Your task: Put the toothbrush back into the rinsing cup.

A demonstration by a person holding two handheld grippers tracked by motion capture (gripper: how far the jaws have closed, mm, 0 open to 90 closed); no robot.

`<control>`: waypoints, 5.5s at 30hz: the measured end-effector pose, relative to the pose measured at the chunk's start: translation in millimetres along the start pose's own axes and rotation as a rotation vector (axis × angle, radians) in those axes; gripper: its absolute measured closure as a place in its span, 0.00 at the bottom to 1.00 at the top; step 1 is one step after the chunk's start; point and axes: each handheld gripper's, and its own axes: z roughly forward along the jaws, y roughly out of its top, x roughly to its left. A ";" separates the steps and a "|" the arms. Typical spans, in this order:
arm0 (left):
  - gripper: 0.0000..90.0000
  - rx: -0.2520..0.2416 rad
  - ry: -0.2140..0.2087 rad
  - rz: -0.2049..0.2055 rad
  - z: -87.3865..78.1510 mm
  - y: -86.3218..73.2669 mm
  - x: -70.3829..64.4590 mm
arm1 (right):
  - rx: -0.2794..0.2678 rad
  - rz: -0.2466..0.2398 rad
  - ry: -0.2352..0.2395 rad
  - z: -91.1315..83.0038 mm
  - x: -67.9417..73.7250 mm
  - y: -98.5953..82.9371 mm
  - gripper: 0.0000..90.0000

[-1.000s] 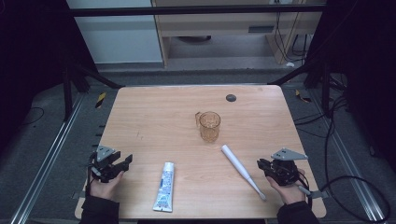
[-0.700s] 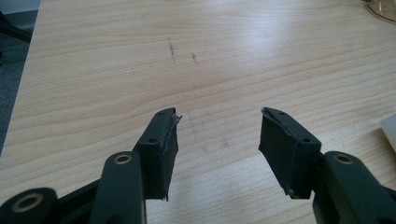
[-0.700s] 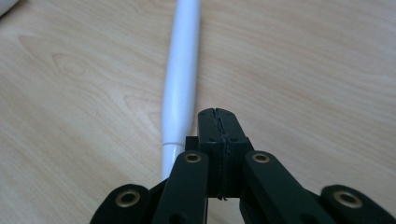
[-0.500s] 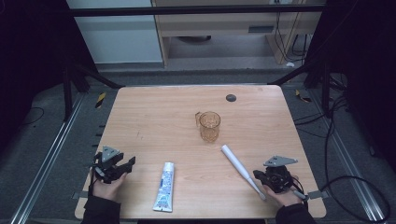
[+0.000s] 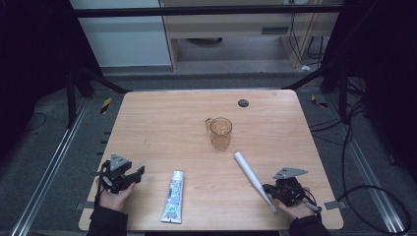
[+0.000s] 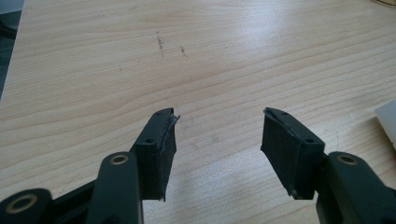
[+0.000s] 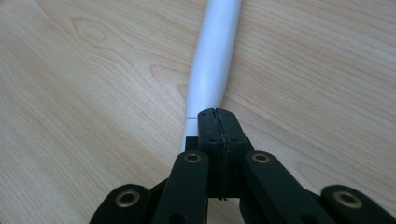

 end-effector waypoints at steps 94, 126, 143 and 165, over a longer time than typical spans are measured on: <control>0.42 0.015 0.017 -0.003 4.7 0.5 2.3 | -0.136 0.077 -0.112 65.9 -49.6 78.5 1.00; 0.42 0.007 0.016 -0.014 2.1 0.6 3.8 | -0.076 0.078 -0.175 41.3 -56.1 51.2 0.99; 0.42 0.005 0.018 -0.016 1.2 0.5 4.5 | -0.068 0.080 -0.175 25.2 -50.0 35.0 1.00; 0.42 0.002 0.023 -0.014 0.4 0.7 4.0 | -0.063 0.067 -0.157 6.4 -35.0 16.3 0.99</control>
